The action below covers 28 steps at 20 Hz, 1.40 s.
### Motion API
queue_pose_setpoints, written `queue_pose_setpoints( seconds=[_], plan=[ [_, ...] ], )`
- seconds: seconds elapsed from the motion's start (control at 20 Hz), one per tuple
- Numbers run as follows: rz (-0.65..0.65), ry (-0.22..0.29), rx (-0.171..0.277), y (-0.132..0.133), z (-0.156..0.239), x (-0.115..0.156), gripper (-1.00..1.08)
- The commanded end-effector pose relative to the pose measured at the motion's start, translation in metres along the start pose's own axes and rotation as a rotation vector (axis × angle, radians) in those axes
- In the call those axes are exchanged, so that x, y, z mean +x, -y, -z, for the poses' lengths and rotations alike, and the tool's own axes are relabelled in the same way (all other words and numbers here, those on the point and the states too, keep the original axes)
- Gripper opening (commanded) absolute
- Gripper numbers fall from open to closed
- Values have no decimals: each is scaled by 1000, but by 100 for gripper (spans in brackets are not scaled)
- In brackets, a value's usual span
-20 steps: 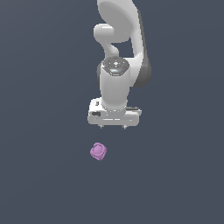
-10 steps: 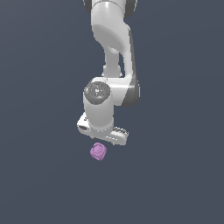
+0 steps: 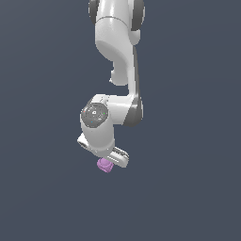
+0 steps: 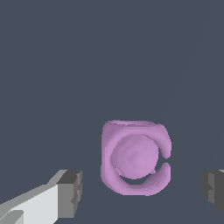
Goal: Pick up the object and move it to a goal position.
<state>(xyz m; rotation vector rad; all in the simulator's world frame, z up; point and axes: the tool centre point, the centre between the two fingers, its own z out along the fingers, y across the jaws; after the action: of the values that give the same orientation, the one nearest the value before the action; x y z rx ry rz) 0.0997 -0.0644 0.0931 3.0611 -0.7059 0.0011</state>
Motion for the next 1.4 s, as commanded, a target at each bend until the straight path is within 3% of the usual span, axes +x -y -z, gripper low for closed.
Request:
queue_pose_setpoints(
  seconds=[0.0,1.1,1.15,1.35],
  plan=[
    [-16,0,0,-1,-3,3,100],
    [-19,1,0,-2,-54,3,100],
    [-19,1,0,-2,-54,3,-100],
    [-19,1,0,-2,-54,3,-100]
  ],
)
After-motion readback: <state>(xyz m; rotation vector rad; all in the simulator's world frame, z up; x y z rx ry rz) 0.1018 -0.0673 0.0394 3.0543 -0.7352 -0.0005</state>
